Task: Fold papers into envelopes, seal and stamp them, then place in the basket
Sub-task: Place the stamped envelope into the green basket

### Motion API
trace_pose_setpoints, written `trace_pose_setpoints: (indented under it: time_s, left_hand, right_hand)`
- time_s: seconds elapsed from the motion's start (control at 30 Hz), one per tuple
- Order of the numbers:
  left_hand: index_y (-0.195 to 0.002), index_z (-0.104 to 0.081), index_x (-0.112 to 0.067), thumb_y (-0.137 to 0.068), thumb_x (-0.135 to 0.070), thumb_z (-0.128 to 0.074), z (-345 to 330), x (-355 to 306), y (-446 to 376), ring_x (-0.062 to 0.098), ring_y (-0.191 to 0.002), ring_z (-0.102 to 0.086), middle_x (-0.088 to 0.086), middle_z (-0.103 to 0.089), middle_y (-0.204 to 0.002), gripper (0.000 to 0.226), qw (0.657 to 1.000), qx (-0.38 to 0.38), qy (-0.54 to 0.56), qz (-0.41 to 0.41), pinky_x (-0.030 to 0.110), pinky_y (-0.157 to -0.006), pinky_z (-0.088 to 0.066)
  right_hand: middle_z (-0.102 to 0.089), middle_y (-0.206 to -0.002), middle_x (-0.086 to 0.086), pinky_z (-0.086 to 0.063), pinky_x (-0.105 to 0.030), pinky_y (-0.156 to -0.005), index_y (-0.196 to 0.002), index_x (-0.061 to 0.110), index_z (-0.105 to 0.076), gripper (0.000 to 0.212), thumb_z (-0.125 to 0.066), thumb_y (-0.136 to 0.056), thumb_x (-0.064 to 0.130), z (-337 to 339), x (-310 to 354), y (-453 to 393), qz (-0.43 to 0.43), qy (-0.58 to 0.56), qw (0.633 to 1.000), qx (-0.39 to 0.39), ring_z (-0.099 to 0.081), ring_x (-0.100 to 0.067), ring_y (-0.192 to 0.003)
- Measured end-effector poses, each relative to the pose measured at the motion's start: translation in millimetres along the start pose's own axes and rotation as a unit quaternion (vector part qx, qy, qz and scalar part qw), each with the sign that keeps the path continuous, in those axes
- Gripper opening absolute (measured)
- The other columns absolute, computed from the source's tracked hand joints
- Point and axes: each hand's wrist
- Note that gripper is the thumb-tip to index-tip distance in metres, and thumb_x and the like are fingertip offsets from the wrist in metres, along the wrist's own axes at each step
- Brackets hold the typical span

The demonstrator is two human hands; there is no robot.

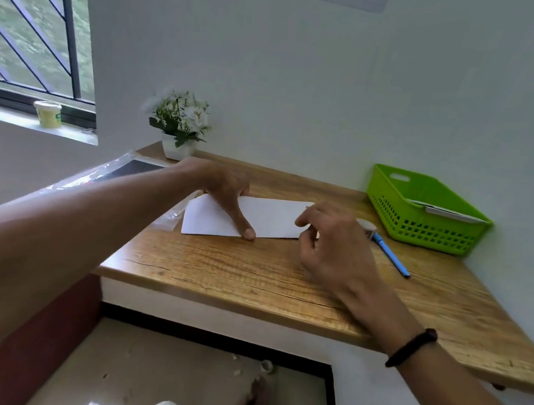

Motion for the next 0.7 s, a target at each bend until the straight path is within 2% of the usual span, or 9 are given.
trace_pose_setpoints:
  time_s: [0.1, 0.2, 0.27, 0.33, 0.4, 0.47, 0.57, 0.63, 0.7]
  left_hand:
    - [-0.130, -0.047, -0.029, -0.066, -0.058, -0.092, -2, 2, 6, 0.025, -0.113, -0.056, 0.001, -0.054, -0.125, 0.083, 0.995, -0.061, 0.072, -0.009, 0.040, -0.099, -0.050]
    - [-0.126, -0.061, -0.024, -0.078, -0.041, -0.090, -3, 7, 16, 0.019, -0.098, -0.060, 0.003, -0.063, -0.121, 0.058, 0.969, -0.112, 0.220, -0.024, 0.030, -0.073, -0.049]
    - [-0.124, -0.071, -0.020, -0.088, -0.033, -0.083, -4, 5, 26, 0.017, -0.092, -0.064, 0.004, -0.071, -0.115, 0.040, 0.948, -0.138, 0.284, -0.042, 0.027, -0.067, -0.048]
    - [-0.120, -0.072, -0.016, -0.093, -0.028, -0.078, -6, 0, 36, 0.018, -0.090, -0.067, 0.005, -0.073, -0.106, 0.030, 0.916, -0.161, 0.364, -0.058, 0.029, -0.067, -0.051]
    - [-0.115, -0.070, -0.015, -0.096, -0.026, -0.074, -10, -11, 45, 0.021, -0.091, -0.068, 0.007, -0.073, -0.106, 0.022, 0.880, -0.181, 0.433, -0.069, 0.030, -0.068, -0.051]
    - [-0.117, -0.067, -0.016, -0.099, -0.025, -0.071, -14, -24, 50, 0.025, -0.096, -0.070, 0.010, -0.074, -0.111, 0.020, 0.843, -0.189, 0.497, -0.081, 0.033, -0.072, -0.053]
    - [-0.125, -0.062, -0.011, -0.101, -0.019, -0.068, -18, -52, 57, 0.026, -0.099, -0.071, 0.014, -0.073, -0.118, 0.026, 0.772, -0.181, 0.599, -0.111, 0.036, -0.074, -0.057]
    - [-0.127, -0.059, -0.009, -0.102, -0.016, -0.067, -18, -74, 63, 0.024, -0.096, -0.071, 0.011, -0.072, -0.115, 0.028, 0.741, -0.173, 0.636, -0.126, 0.034, -0.068, -0.056]
    - [-0.129, -0.058, -0.010, -0.101, -0.015, -0.067, -15, -99, 63, 0.024, -0.095, -0.071, 0.011, -0.071, -0.115, 0.029, 0.726, -0.173, 0.651, -0.137, 0.034, -0.068, -0.056]
  right_hand:
    - [-0.075, -0.106, -0.002, -0.057, -0.028, -0.087, -0.113, 0.013, -0.076, 0.024, -0.063, -0.092, 0.015, -1, 22, 4, -0.076, -0.034, 0.996, 0.010, -0.069, -0.012, -0.091]
    - [-0.076, -0.103, 0.004, -0.059, -0.025, -0.083, -0.116, 0.016, -0.075, 0.028, -0.069, -0.093, 0.032, -3, 36, 10, -0.150, -0.091, 0.983, 0.049, -0.068, -0.005, -0.087]
    - [-0.074, -0.097, 0.008, -0.060, -0.027, -0.080, -0.112, 0.020, -0.074, 0.035, -0.072, -0.089, 0.046, -1, 40, 12, -0.206, -0.127, 0.969, 0.054, -0.067, -0.003, -0.085]
    - [-0.072, -0.095, 0.012, -0.056, -0.024, -0.076, -0.107, 0.026, -0.072, 0.040, -0.076, -0.083, 0.057, 0, 38, 11, -0.271, -0.179, 0.944, 0.048, -0.067, -0.001, -0.088]
    - [-0.075, -0.095, 0.011, -0.058, -0.027, -0.079, -0.107, 0.026, -0.071, 0.050, -0.078, -0.077, 0.065, 5, 33, 9, -0.348, -0.259, 0.900, 0.048, -0.071, -0.004, -0.089]
    - [-0.080, -0.091, 0.000, -0.063, -0.037, -0.083, -0.110, 0.017, -0.071, 0.055, -0.085, -0.075, 0.058, 11, 25, 7, -0.415, -0.372, 0.828, 0.054, -0.078, -0.015, -0.085]
    - [-0.079, -0.090, -0.013, -0.065, -0.037, -0.074, -0.104, 0.002, -0.070, 0.030, -0.085, -0.086, 0.021, 31, 15, 10, -0.444, -0.540, 0.714, 0.039, -0.079, -0.025, -0.078]
    - [-0.078, -0.083, -0.012, -0.063, -0.033, -0.062, -0.094, 0.003, -0.068, 0.014, -0.080, -0.088, 0.004, 52, 5, 13, -0.447, -0.550, 0.705, -0.001, -0.076, -0.022, -0.067]
    - [-0.077, -0.084, -0.012, -0.061, -0.032, -0.057, -0.094, 0.004, -0.069, 0.012, -0.078, -0.088, -0.001, 75, -9, 15, -0.446, -0.523, 0.725, -0.035, -0.075, -0.020, -0.064]
Point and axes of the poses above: each hand's wrist, its own y-axis away from the middle knuckle, its own z-axis out of the back of the hand, x = y × z
